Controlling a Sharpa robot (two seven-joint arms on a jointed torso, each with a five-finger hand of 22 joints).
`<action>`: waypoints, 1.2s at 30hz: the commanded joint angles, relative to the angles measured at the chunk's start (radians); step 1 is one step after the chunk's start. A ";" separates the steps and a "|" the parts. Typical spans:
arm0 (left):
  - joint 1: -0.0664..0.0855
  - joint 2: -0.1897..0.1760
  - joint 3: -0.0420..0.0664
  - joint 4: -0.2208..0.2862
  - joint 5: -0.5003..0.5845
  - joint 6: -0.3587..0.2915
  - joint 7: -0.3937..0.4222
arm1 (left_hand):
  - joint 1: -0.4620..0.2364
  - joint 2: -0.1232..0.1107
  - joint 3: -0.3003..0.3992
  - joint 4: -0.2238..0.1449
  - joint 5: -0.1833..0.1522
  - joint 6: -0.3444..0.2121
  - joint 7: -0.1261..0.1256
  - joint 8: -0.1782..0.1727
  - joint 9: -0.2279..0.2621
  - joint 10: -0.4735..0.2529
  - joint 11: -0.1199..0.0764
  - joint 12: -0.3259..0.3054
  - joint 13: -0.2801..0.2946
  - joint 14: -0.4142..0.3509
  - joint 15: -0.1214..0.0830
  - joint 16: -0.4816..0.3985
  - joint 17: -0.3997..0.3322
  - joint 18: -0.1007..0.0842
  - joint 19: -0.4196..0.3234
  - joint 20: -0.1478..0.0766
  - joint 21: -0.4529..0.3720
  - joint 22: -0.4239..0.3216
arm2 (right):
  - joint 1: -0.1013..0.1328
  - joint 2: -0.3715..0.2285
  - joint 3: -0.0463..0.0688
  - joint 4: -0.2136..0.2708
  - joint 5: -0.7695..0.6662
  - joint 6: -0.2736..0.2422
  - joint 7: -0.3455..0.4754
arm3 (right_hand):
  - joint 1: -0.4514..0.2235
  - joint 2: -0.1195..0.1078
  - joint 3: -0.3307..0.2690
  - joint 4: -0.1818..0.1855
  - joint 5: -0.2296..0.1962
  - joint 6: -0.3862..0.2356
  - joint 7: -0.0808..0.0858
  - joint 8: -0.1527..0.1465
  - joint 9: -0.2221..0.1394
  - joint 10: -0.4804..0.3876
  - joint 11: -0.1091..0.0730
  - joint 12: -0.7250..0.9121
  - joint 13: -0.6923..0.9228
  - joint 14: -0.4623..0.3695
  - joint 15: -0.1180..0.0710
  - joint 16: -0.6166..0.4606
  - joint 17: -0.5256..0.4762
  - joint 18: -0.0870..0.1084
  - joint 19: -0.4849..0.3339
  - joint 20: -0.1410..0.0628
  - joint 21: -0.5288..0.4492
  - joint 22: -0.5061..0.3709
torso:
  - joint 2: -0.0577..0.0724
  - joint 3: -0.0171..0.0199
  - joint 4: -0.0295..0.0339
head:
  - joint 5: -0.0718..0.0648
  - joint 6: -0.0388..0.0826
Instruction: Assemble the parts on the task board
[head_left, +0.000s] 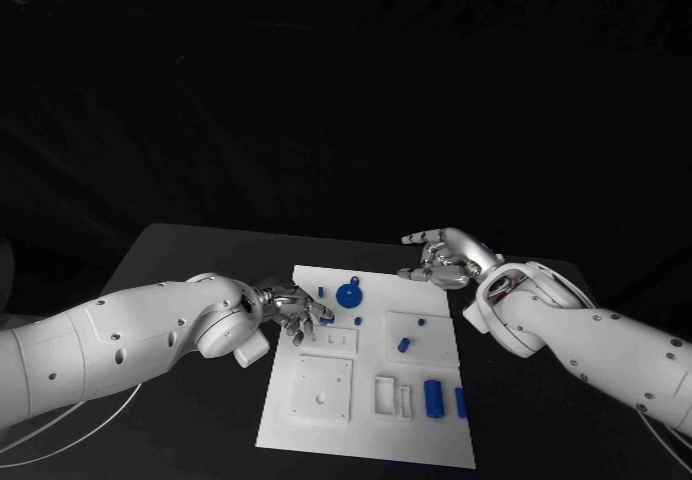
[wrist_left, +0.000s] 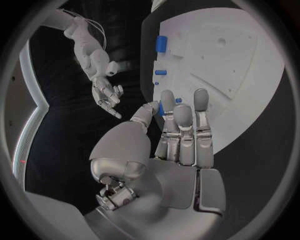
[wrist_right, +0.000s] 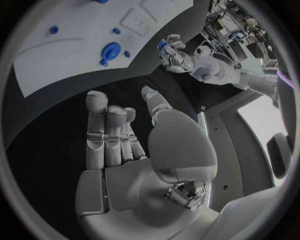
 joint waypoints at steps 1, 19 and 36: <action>0.002 0.024 0.001 -0.005 -0.158 -0.025 -0.101 | 0.000 0.002 0.059 -0.068 0.011 0.065 -0.053 -0.003 0.270 0.015 -0.003 -0.006 -0.002 0.014 -0.003 -0.005 0.004 -0.006 0.010 -0.006 0.006 0.019 | 0.016 -0.017 0.011 -0.033 0.110 -0.023 0.051 | -0.004 0.010 0.002 -0.010 0.006 0.018 -0.002 0.002 0.002 -0.010 -0.002 -0.016 -0.018 -0.004 -0.002 -0.022 -0.018 0.016 0.039 0.003 -0.028 0.036 | -0.012 0.0134 -0.0079 | 0.000 -0.009; -0.004 0.149 -0.016 -0.046 -0.520 -0.016 -0.316 | -0.011 -0.023 0.080 -0.072 0.066 0.107 -0.065 -0.016 0.273 0.073 -0.015 -0.036 0.003 0.065 -0.017 -0.038 0.052 -0.007 0.043 -0.021 0.017 0.019 | 0.061 0.012 0.021 -0.215 0.302 0.006 0.180 | -0.045 0.045 0.099 -0.104 0.018 0.161 0.004 0.007 0.007 0.098 0.030 -0.698 -0.760 -0.095 0.058 -0.617 -0.533 -0.009 -0.173 0.067 -0.413 -0.722 | -0.024 0.0232 -0.0116 | -0.002 -0.038; -0.046 0.164 -0.016 -0.088 -0.550 -0.013 -0.329 | -0.016 -0.033 0.094 -0.073 0.087 0.116 -0.067 -0.021 0.277 0.089 -0.019 -0.043 0.018 0.082 -0.021 -0.054 0.097 -0.008 0.045 -0.025 0.033 0.019 | 0.063 0.056 0.021 -0.257 0.465 0.045 0.266 | -0.071 0.041 0.147 -0.114 0.031 0.162 0.027 0.006 0.006 -0.006 0.117 -0.956 -0.871 -0.240 0.176 -0.853 -0.930 0.009 -0.412 0.204 -0.404 -1.242 | -0.023 0.0207 -0.0121 | -0.005 -0.053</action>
